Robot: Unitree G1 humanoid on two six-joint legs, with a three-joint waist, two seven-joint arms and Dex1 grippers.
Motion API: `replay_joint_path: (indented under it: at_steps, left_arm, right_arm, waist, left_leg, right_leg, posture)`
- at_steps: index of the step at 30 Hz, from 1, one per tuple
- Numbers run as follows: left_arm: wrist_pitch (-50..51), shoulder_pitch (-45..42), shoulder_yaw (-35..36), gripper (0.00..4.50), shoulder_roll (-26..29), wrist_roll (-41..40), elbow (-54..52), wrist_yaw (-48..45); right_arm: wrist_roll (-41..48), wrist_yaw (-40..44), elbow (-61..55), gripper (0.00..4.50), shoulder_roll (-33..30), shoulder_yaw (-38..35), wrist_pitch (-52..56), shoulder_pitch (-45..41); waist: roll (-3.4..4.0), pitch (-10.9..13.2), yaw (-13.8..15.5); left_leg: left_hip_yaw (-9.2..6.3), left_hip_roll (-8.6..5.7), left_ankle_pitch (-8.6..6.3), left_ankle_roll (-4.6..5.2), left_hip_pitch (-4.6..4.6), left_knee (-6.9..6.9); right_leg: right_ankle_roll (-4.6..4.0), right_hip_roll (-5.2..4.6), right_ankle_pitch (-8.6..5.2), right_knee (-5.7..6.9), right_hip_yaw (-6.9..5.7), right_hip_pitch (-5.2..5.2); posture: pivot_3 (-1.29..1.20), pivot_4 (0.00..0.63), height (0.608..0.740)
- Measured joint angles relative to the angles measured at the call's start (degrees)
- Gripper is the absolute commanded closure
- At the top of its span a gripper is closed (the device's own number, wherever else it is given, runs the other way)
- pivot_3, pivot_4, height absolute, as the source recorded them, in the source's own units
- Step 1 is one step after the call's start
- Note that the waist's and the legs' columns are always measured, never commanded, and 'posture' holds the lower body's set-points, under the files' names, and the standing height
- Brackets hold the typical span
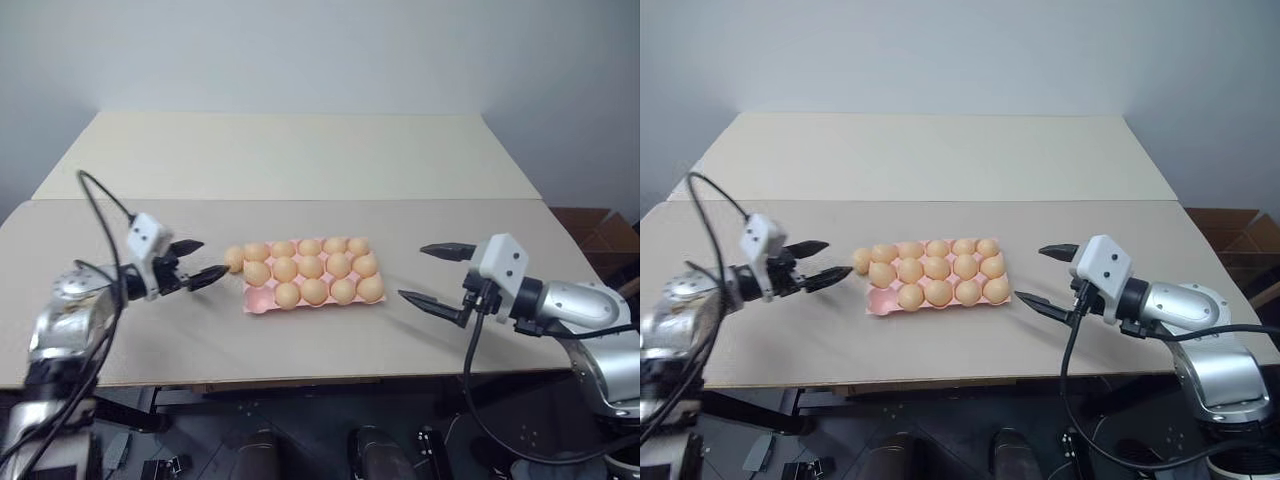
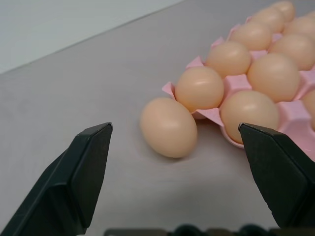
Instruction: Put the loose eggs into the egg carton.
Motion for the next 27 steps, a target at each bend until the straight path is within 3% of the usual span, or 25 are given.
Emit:
replay_joint_path:
  at_steps: [10, 13, 20, 27]
  left_arm:
    - [-9.3, -11.5, -6.0, 0.03, -3.5, 8.0, 20.0, -1.9]
    - [-10.4, -12.7, -6.7, 0.62, -4.5, 9.4, 22.9, -2.1]
    - [-11.1, -13.9, -6.8, 2.87, -4.8, 10.6, 24.7, -2.4]
    - [-11.5, -9.0, -4.2, 2.87, -0.8, 8.8, 16.6, -4.5]
  right_arm:
    - [1.5, -1.5, -4.1, 0.0, -0.3, -2.3, 1.4, 2.5]
    - [1.8, -1.7, -4.8, 0.0, -0.4, -2.8, 1.6, 3.2]
    - [2.0, -2.8, -5.5, 0.0, -0.4, -2.9, 2.5, 3.7]
    - [2.0, -3.3, -6.5, 0.0, -0.4, -2.9, 2.6, 3.8]
  waist:
    - [-0.02, 0.0, 0.2]
    - [-0.02, 0.0, 0.3]
    - [-0.02, 0.0, 0.3]
    - [-0.02, 0.0, -0.3]
  left_leg:
    - [-0.01, -0.04, -0.01, 0.02, 0.0, 0.03]
    - [-0.02, -0.04, -0.01, 0.02, -0.01, 0.05]
    - [-0.03, -0.04, -0.01, 0.02, -0.02, 0.06]
    - [-0.03, 0.02, -0.01, 0.02, -0.03, 0.06]
  right_leg:
    - [0.06, -0.04, 0.02, 0.01, -0.02, 0.03]
    - [0.07, -0.04, 0.02, 0.01, -0.02, 0.04]
    - [0.08, -0.04, 0.03, 0.03, -0.02, 0.03]
    - [0.08, -0.03, 0.03, 0.03, -0.02, 0.01]
  posture:
    - [0.0, 0.15, 0.74]
    - [0.0, 0.15, 0.74]
    - [0.0, 0.15, 0.74]
    - [0.0, 0.15, 0.74]
